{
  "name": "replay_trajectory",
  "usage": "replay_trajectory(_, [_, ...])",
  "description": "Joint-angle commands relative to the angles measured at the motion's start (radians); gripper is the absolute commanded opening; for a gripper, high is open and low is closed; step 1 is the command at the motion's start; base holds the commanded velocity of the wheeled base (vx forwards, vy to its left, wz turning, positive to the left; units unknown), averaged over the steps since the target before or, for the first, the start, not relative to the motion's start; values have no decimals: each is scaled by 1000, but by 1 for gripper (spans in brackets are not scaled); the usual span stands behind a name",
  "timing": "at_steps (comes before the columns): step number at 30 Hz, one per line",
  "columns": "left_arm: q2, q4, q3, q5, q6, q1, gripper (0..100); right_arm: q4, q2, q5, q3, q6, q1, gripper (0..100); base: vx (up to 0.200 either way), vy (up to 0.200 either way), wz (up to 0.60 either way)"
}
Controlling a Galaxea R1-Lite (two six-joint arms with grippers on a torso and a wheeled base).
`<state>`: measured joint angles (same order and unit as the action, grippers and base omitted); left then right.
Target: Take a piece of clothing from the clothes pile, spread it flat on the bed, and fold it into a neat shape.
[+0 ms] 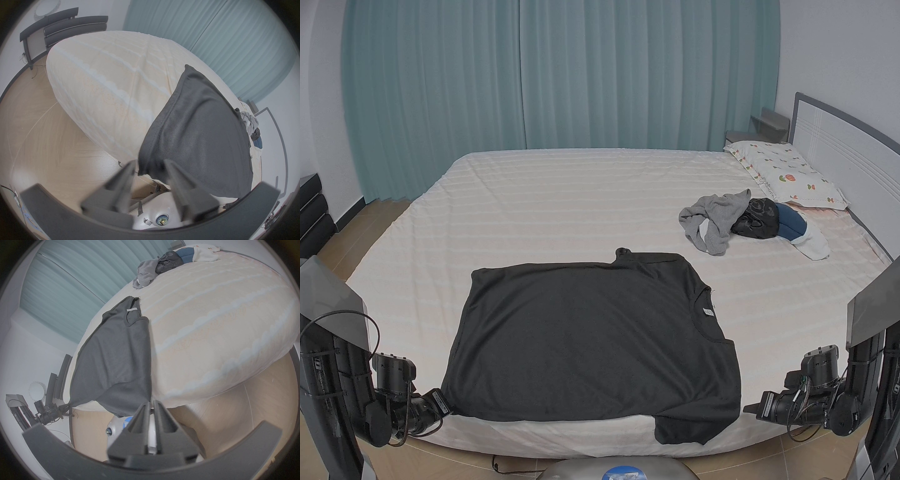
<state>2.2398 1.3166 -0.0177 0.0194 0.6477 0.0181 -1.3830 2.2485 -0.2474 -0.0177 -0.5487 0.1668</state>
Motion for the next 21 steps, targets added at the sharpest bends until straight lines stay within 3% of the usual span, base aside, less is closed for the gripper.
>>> replay_trajectory(1, [14, 3, 13, 1, 3, -1, 100, -7, 28, -1, 18, 1, 2, 100, 0, 0, 0])
replay_trajectory(7, [-20, 15, 12, 1, 10, 17, 100, -41, -43, -1, 18, -5, -35, 100, 0, 0, 0])
replay_trajectory(13, [-138, 18, 13, 4, 15, 52, 100, -37, -83, -3, 18, -10, -30, 100, 0, 0, 0])
replay_trajectory(19, [-134, 20, 12, 8, 17, 80, 100, -39, -104, -3, 18, -10, -32, 100, 0, 0, 0])
replay_trajectory(21, [-137, 20, 12, 16, 18, 94, 100, -37, -121, -3, 18, -10, -38, 100, 0, 200, 0])
